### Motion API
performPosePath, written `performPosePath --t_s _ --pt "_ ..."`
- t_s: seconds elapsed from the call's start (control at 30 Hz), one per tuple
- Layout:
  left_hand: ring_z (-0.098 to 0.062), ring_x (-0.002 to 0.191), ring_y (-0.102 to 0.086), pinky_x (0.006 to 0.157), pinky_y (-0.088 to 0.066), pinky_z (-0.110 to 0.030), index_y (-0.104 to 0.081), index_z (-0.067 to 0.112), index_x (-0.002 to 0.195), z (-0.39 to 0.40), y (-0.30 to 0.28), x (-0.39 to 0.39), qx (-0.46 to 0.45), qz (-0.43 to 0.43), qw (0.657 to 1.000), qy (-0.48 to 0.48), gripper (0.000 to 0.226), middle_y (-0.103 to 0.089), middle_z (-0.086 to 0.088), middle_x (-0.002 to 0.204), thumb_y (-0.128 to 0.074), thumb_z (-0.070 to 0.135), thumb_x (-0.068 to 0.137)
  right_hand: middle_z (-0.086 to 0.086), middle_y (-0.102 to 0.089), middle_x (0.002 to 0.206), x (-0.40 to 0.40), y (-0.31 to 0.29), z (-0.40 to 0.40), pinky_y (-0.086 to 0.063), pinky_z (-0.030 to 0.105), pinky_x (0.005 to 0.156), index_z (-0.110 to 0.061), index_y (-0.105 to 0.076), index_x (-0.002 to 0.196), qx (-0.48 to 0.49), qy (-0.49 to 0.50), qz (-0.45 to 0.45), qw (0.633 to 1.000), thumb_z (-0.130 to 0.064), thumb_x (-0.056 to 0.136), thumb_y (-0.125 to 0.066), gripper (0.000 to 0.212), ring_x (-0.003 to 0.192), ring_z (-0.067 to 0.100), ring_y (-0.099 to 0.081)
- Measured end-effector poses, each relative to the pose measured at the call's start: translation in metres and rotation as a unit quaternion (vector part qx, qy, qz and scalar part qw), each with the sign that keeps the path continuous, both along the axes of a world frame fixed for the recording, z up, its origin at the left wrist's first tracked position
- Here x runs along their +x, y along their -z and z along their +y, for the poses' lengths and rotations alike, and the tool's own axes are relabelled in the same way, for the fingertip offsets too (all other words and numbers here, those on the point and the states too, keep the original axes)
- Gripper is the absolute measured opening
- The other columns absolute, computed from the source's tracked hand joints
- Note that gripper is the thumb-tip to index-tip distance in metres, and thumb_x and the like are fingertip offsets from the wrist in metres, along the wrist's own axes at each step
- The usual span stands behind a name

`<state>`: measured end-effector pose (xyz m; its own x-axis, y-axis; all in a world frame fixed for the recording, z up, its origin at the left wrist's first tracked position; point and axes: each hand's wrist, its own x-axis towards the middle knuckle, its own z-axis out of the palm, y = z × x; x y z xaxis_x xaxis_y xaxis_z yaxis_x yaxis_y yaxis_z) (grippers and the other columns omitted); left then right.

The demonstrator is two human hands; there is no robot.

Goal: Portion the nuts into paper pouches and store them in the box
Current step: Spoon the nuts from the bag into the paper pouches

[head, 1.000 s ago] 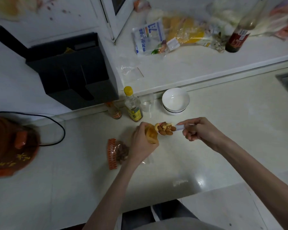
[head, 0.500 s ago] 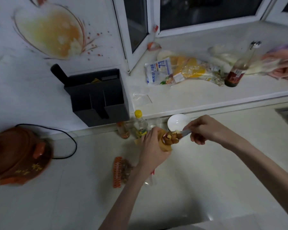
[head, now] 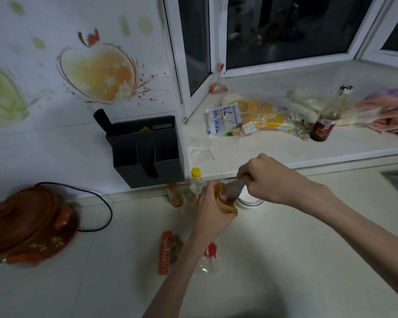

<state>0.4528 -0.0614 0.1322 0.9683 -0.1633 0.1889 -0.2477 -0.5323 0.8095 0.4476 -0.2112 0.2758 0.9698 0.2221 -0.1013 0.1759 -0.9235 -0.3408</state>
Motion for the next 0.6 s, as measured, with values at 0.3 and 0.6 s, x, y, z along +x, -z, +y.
performPosePath --t_s 0.3,0.6 --pt "-0.007 0.090 -0.061 0.072 -0.053 -0.026 -0.045 0.042 0.105 0.008 0.009 -0.001 -0.085 0.083 0.993 -0.023 0.056 -0.060 0.012 0.098 -0.074 0.024 0.060 0.004 -0.073 0.083 -0.009 0.016 -0.006 -0.034 0.012 0.061 -0.010 -0.073 0.100 0.105 0.067 -0.093 0.988 -0.003 0.083 -0.044 0.034 0.065 0.010 -0.052" --pt "-0.004 0.078 -0.064 0.062 -0.050 -0.011 -0.051 0.039 0.103 0.034 0.005 -0.003 -0.102 0.065 0.992 -0.024 0.051 -0.063 0.015 0.090 -0.079 0.028 0.063 0.010 -0.055 0.048 -0.030 0.058 -0.034 -0.033 0.021 0.042 -0.010 -0.072 0.077 0.238 0.232 -0.030 0.943 -0.005 0.087 -0.052 0.023 0.040 0.013 -0.042"
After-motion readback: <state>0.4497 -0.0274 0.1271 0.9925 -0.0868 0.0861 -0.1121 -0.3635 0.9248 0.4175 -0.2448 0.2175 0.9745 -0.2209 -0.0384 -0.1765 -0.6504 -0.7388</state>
